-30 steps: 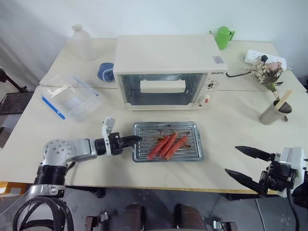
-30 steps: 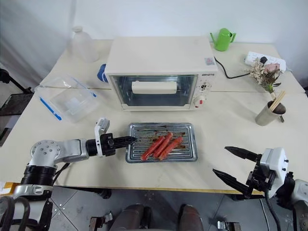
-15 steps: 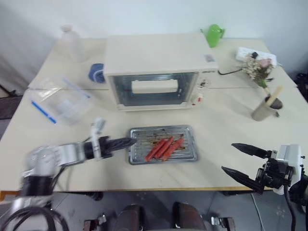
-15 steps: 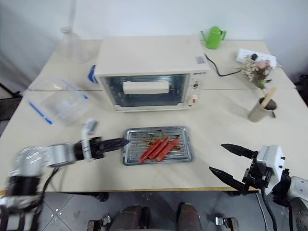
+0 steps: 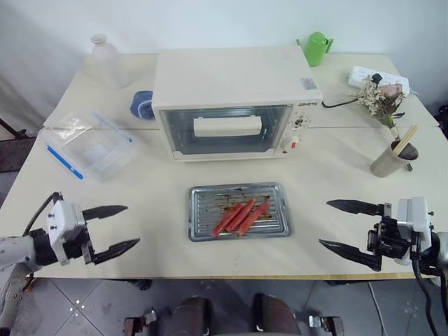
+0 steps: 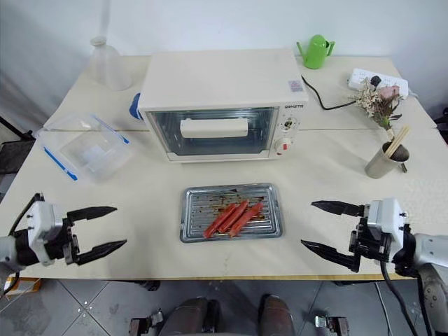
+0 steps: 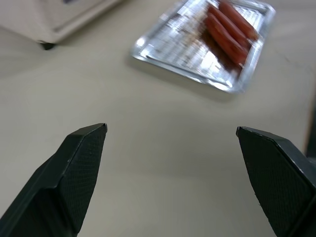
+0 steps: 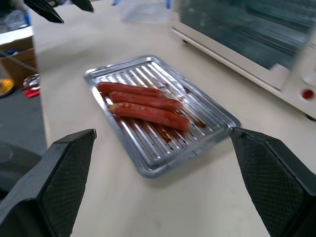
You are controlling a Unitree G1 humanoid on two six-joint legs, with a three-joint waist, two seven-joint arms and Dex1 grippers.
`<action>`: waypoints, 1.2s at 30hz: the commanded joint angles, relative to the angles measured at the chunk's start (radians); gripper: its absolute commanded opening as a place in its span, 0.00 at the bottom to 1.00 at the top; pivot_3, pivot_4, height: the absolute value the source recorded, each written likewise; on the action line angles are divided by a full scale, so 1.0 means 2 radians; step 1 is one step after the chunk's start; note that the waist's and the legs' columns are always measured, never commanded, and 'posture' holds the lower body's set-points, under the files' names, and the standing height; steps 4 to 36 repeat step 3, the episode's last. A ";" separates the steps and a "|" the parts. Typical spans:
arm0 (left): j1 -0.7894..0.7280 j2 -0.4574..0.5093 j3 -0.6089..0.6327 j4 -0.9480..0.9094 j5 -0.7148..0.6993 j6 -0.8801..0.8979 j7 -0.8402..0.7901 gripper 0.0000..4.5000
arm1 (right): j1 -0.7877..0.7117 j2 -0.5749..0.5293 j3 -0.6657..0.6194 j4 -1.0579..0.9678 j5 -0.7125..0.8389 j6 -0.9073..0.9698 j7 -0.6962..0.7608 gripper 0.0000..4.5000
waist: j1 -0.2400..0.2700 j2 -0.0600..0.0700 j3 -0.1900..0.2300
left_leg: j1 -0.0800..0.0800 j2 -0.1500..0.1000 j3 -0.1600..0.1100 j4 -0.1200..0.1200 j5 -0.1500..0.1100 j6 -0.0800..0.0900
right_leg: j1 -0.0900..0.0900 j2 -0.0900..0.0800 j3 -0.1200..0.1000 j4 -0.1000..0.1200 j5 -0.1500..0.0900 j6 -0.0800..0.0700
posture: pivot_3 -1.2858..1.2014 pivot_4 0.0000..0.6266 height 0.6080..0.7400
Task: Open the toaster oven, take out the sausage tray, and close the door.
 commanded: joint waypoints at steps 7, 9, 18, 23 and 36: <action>-0.021 -0.014 0.007 0.011 0.008 -0.019 0.007 0.99 | -0.014 0.004 0.016 -0.003 -0.009 -0.032 0.007 1.00 | 0.001 0.000 0.000 | 0.000 0.000 0.000 0.001 0.000 0.000 | 0.000 0.000 -0.001 0.000 0.000 0.000 | 0.52 0.24 1.00; -0.021 -0.014 0.007 0.011 0.008 -0.019 0.007 0.99 | -0.014 0.004 0.016 -0.003 -0.009 -0.032 0.007 1.00 | 0.001 0.000 0.000 | 0.000 0.000 0.000 0.001 0.000 0.000 | 0.000 0.000 -0.001 0.000 0.000 0.000 | 0.52 0.24 1.00; -0.021 -0.014 0.007 0.011 0.008 -0.019 0.007 0.99 | -0.014 0.004 0.016 -0.003 -0.009 -0.032 0.007 1.00 | 0.001 0.000 0.000 | 0.000 0.000 0.000 0.001 0.000 0.000 | 0.000 0.000 -0.001 0.000 0.000 0.000 | 0.52 0.24 1.00; -0.021 -0.014 0.007 0.011 0.008 -0.019 0.007 0.99 | -0.014 0.004 0.016 -0.003 -0.009 -0.032 0.007 1.00 | 0.001 0.000 0.000 | 0.000 0.000 0.000 0.001 0.000 0.000 | 0.000 0.000 -0.001 0.000 0.000 0.000 | 0.52 0.24 1.00; -0.021 -0.014 0.007 0.011 0.008 -0.019 0.007 0.99 | -0.014 0.004 0.016 -0.003 -0.009 -0.032 0.007 1.00 | 0.001 0.000 0.000 | 0.000 0.000 0.000 0.001 0.000 0.000 | 0.000 0.000 -0.001 0.000 0.000 0.000 | 0.52 0.24 1.00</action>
